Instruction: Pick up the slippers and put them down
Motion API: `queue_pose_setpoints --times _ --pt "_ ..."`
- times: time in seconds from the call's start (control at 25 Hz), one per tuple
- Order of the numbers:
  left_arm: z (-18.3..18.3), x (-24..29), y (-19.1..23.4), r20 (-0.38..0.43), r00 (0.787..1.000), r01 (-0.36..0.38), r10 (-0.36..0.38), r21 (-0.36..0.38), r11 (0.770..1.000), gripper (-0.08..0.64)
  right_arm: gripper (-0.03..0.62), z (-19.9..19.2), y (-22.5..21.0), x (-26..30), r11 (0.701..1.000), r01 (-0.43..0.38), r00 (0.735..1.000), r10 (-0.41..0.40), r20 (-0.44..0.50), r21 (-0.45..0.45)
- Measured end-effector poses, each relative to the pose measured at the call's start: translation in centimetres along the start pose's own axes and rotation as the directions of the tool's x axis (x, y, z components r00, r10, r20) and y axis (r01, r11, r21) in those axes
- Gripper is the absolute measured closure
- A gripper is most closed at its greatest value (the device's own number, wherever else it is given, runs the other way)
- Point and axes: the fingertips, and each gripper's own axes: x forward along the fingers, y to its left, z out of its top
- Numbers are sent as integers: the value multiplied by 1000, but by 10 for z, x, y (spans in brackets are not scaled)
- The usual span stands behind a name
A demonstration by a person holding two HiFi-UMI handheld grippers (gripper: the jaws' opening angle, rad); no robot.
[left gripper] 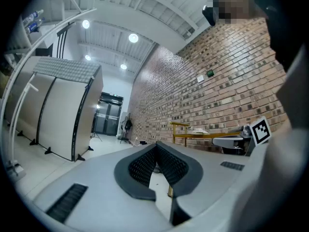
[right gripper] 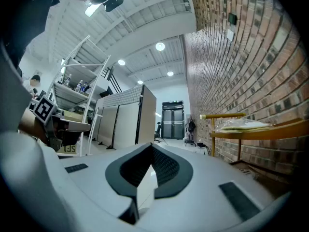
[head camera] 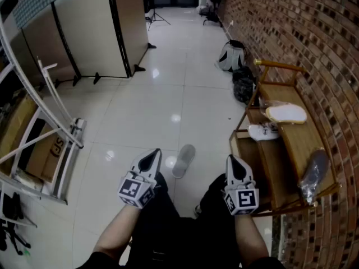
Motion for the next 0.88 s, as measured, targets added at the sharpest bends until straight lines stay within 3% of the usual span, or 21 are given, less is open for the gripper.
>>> queue_pose_setpoints --times 0.12,0.32,0.52,0.64,0.88 --pt "11 28 -9 10 999 37 -37 23 999 557 583 2 -12 -3 1000 14 1000 -14 9 -4" --pt "16 71 -42 0 995 104 -104 1 995 557 583 -1 -50 -21 996 87 996 -87 -1 1" --pt "4 114 -76 7 977 213 -213 15 977 557 583 -2 -85 -41 988 156 988 -156 -3 7" --pt "1 136 -100 -16 966 256 -256 -20 966 557 583 -4 -98 -51 982 187 982 -187 -5 4" --pt "-10 194 -137 -62 941 329 -333 -62 942 557 583 -11 -99 -45 983 169 986 -169 3 -76"
